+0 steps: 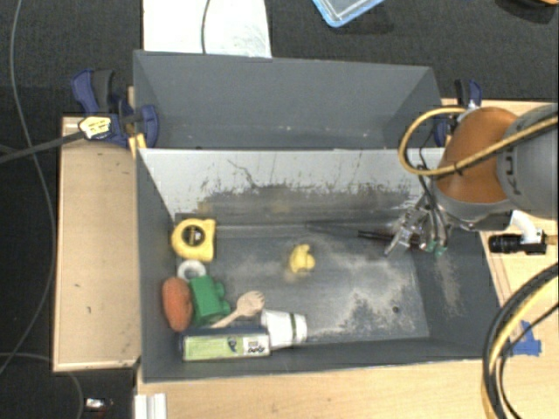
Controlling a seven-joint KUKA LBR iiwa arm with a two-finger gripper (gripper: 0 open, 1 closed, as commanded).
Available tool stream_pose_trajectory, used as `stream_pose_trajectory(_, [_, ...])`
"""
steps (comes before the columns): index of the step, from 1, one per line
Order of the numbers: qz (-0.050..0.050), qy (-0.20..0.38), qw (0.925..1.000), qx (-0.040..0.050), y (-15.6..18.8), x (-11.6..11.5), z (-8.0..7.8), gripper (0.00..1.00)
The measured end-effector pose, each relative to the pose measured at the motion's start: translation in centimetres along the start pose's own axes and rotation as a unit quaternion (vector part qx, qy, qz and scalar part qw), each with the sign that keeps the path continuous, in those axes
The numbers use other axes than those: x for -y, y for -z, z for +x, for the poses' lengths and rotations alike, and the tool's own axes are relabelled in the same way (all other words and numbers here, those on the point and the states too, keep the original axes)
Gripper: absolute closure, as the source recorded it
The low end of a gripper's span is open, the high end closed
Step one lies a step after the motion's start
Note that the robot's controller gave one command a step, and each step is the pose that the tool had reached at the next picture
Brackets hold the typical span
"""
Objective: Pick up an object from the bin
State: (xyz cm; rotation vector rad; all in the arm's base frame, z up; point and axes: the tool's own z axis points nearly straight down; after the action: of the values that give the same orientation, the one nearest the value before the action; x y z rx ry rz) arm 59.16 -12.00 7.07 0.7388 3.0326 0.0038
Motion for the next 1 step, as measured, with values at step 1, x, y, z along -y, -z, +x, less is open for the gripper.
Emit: stream_pose_trajectory(1, [0.000, 0.001, 1.0000, 0.0004, 0.07, -0.01, -0.02, 1.00])
